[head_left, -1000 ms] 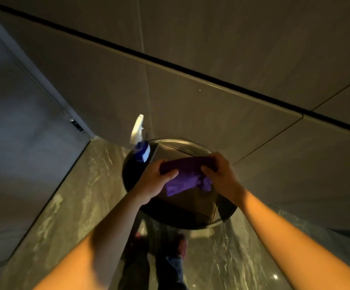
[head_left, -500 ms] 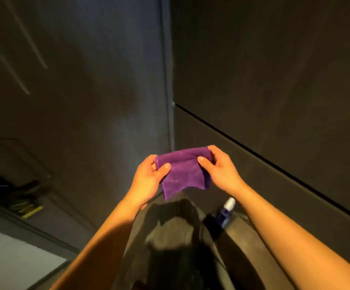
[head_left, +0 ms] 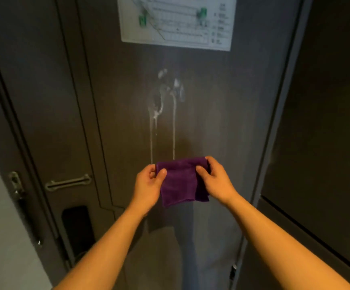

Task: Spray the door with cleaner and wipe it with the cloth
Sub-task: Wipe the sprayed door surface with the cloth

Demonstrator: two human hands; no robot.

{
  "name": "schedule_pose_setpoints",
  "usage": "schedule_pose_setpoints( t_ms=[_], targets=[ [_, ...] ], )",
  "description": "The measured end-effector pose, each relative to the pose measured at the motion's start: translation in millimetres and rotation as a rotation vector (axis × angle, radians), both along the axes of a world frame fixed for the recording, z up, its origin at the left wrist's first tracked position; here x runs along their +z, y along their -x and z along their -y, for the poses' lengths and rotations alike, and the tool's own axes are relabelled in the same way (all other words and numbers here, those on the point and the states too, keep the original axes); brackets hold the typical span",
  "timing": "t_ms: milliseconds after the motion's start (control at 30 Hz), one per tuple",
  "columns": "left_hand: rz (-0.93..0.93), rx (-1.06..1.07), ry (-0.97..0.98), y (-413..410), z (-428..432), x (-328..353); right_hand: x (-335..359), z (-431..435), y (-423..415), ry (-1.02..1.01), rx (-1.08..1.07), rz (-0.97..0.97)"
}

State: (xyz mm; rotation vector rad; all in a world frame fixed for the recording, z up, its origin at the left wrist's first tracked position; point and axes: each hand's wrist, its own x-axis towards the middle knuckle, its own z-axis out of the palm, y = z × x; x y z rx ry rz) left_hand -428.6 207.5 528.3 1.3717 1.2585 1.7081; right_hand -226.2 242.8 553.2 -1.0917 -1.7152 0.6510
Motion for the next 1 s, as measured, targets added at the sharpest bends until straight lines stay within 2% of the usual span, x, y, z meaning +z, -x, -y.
schedule_pose_setpoints(
  t_ms=[133, 200, 267, 400, 533, 600, 700, 867, 1000],
  targets=[
    [-0.322, 0.263, -0.234, 39.8, -41.5, 68.3, 60.7, -41.6, 48.8, -0.289, -0.275, 0.062],
    [-0.534, 0.409, -0.386, 52.4, -57.5, 108.7, 98.6, -54.4, 64.7, -0.348, -0.394, 0.041],
    [-0.668, 0.507, -0.466, 62.0, -74.7, 147.3, 134.1, -65.5, 78.5, -0.334, -0.418, -0.076],
    [-0.815, 0.683, -0.488, 70.0, -105.2, 207.5, 185.5, -91.7, 103.6, -0.386, -0.421, -0.293],
    [-0.962, 0.828, -0.522, 66.0, -125.5, 237.2, 203.2, -118.0, 119.2, -0.465, -0.392, -0.411],
    [-0.991, 0.889, -0.519, 63.7, -132.5, 238.9, 197.3, -127.1, 125.5, -0.524, -0.366, -0.409],
    [-0.961, 0.926, -0.536, 61.1, -137.5, 236.8, 175.7, -139.0, 134.1, -0.684, -0.4, -0.229],
    [-0.921, 0.951, -0.586, 77.9, -132.0, 223.5, 170.7, -145.5, 137.4, -0.747, -0.484, 0.224],
    [-1.038, 0.947, -0.608, 101.0, -121.8, 192.8, 187.1, -140.7, 149.4, -0.757, -0.471, 0.324]
  ],
)
